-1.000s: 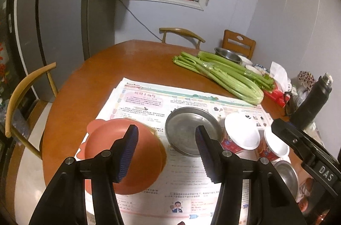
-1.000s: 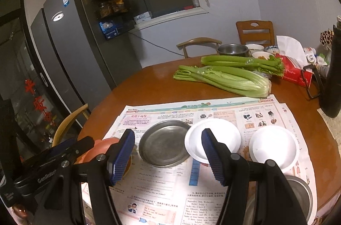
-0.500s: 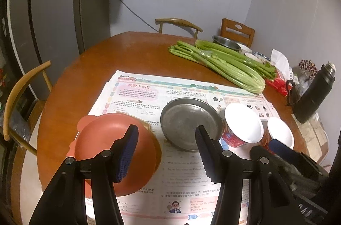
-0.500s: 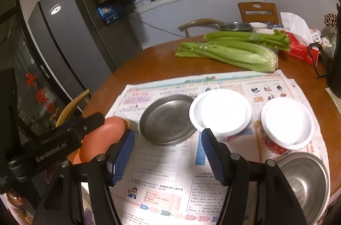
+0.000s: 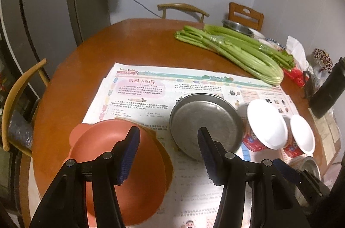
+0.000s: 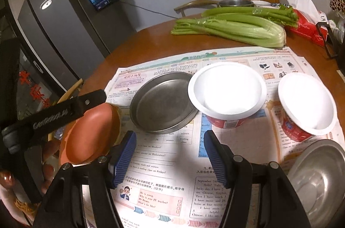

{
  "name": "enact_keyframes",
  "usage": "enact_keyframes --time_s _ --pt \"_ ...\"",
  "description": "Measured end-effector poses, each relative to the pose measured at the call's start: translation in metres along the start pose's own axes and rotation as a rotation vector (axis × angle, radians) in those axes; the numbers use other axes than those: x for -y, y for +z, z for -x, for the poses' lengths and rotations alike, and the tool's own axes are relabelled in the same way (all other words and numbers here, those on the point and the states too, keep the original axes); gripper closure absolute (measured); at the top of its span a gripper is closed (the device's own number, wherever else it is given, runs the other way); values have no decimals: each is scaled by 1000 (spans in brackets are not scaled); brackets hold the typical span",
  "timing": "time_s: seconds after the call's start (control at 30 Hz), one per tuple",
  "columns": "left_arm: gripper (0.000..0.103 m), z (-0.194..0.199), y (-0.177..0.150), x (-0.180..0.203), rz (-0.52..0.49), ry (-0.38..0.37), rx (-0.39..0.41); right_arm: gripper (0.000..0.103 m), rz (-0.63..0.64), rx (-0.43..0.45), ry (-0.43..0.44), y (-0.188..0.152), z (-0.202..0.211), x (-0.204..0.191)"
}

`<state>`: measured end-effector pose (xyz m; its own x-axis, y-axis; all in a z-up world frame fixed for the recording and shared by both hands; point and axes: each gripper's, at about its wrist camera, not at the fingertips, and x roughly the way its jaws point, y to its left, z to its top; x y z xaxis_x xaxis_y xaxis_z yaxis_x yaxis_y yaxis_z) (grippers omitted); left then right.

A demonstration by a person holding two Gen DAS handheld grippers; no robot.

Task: Organize plates and bowls
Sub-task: 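Move the left tool toward the grey metal pan, then close the left tool on the rim of the grey metal pan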

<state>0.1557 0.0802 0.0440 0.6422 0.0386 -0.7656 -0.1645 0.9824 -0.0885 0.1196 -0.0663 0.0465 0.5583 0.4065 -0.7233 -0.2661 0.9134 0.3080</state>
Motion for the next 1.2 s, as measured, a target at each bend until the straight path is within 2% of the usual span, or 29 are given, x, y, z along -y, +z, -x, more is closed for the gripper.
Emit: enact_keyframes --time_s 0.3,0.7,0.97,1.1,1.2 --pt "46 -43 15 2 -12 -9 -38 38 -66 -48 39 1 -32 2" --pt "46 -84 19 3 -11 1 -96 38 -139 -77 6 7 -67 9" --pt "46 -100 22 4 -7 33 -108 38 -117 -63 -24 12 -77 5" --pt "46 -109 23 3 4 27 -147 38 -87 -55 -46 15 -82 -1" --pt "53 -115 21 3 -2 32 -166 38 -54 -50 -71 14 -84 -4"
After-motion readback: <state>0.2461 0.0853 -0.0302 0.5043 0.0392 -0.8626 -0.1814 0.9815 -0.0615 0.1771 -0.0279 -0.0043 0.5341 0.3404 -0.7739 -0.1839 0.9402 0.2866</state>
